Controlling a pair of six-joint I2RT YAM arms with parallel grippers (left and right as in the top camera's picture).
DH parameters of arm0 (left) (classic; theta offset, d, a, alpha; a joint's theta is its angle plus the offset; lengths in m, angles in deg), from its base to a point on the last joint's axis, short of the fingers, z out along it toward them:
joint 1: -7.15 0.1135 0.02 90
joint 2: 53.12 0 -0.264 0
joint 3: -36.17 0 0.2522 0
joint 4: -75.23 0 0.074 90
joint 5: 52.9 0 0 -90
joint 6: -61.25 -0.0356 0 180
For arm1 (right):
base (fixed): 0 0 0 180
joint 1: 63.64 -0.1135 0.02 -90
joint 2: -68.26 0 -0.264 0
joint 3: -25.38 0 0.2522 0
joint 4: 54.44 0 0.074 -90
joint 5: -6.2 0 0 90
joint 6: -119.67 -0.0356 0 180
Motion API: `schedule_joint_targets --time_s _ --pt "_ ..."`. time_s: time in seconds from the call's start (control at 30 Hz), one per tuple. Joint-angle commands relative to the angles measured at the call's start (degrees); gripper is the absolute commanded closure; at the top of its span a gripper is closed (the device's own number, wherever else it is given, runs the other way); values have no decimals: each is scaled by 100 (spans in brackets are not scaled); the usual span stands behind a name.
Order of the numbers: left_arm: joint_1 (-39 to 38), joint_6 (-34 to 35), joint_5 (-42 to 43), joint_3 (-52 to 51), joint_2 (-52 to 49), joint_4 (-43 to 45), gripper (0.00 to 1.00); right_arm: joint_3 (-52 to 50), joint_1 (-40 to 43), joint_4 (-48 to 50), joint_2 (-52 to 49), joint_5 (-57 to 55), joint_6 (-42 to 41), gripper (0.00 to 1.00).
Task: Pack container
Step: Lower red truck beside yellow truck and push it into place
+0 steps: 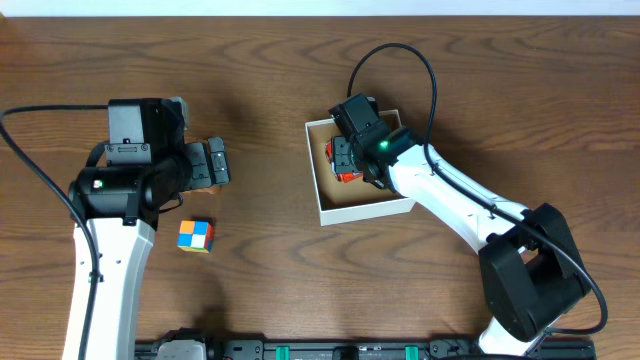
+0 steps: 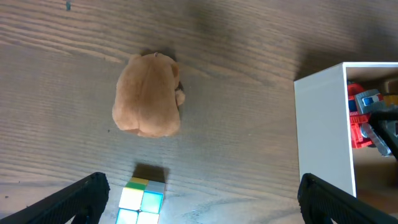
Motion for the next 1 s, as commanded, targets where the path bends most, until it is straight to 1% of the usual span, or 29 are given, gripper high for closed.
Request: schedule_joint_targets --time_s 0.0,0.1,0.2,0.3,0.8,0.97 --pt "0 7 59 103 2 -20 2 111 17 13 -66 -15 -39 41" --pt "0 9 57 103 2 -20 2 111 17 15 -66 -15 -42 44" --pt "0 9 59 103 2 -20 2 111 17 59 -66 -44 -39 53" --pt "0 7 59 103 2 -20 2 111 17 151 -66 -216 -37 55" --pt "0 9 59 103 2 -20 2 111 24 249 -63 -487 46 56" --pt "0 9 59 103 2 -20 2 114 44 354 -52 -564 129 51"
